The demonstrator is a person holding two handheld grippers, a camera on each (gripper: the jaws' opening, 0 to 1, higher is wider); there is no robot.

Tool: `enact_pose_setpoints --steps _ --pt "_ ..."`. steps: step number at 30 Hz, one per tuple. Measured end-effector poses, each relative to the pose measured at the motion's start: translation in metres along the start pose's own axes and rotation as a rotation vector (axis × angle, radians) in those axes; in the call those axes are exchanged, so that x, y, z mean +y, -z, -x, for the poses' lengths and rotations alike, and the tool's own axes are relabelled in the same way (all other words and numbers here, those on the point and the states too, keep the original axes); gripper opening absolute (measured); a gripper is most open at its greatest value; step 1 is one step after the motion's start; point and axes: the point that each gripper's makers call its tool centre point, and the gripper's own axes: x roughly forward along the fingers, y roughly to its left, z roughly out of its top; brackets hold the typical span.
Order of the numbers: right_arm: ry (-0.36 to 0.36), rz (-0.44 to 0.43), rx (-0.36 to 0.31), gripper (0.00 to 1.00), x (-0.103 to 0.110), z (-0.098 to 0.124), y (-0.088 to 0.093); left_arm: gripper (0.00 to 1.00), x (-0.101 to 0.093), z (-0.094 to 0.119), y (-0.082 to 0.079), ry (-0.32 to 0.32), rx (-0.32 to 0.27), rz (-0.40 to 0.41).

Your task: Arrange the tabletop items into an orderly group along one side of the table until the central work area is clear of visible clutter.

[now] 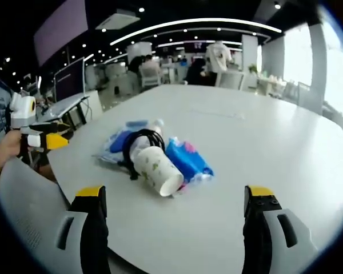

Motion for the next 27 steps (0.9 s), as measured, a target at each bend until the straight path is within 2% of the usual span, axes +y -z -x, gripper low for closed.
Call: enact_pose_setpoints --steps 27 --pt "-0.010 0.008 0.013 0.99 0.0039 -0.0014 0.0029 0.91 0.0017 -0.0014 0.0046 0.009 0.014 0.006"
